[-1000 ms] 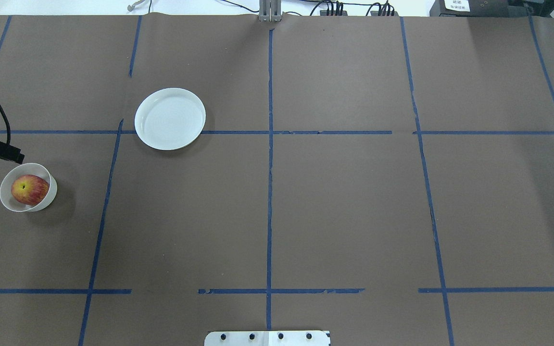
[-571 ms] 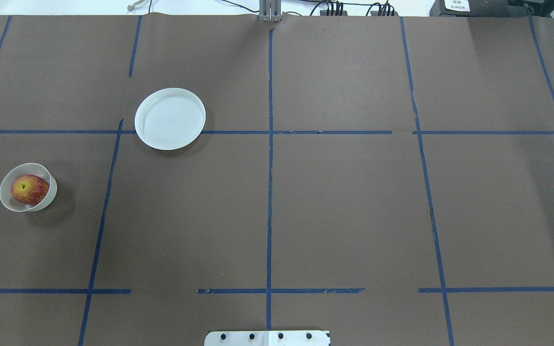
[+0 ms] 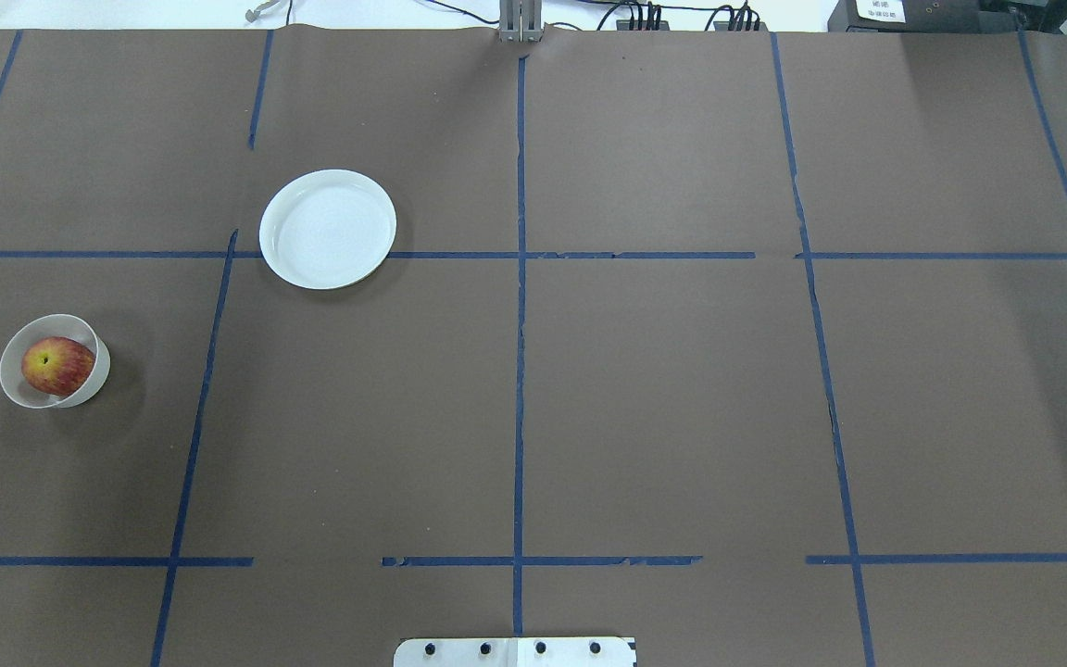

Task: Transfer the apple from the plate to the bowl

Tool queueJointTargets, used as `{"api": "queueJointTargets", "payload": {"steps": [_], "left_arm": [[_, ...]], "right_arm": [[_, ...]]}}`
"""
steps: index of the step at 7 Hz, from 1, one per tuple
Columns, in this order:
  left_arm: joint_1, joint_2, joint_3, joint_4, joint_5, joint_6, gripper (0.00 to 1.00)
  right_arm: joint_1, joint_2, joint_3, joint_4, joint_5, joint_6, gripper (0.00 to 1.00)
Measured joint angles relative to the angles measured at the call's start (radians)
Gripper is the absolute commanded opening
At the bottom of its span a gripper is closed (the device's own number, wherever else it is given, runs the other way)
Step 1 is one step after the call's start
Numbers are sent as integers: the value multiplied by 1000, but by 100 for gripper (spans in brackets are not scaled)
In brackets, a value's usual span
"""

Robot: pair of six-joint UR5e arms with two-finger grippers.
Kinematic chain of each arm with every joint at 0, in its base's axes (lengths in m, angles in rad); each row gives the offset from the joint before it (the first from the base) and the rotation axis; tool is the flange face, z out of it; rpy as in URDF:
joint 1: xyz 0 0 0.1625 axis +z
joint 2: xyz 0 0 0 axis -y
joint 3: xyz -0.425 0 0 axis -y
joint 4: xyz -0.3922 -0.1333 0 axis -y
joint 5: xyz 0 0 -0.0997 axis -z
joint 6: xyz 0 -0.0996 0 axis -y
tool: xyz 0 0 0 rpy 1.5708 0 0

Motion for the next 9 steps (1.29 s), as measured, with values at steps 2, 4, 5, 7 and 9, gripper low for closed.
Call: {"api": "queueJointTargets", "payload": {"steps": [2,4,5,7,9], "left_arm": [[-39,26,4,47,-13,12,100],[-49,59,1,70,-11,111,100],[-51,66,3,75,-9,153,100],[-57,75,-4,78,-7,181,100],[-66,78,-3,80,-9,185,100]], "right_arm": [[0,0,0,0,0,0,100],[0,0,0,0,0,0,100],[0,0,0,0,0,0,100],[0,0,0,0,0,0,100],[0,0,0,0,0,0,100]]}}
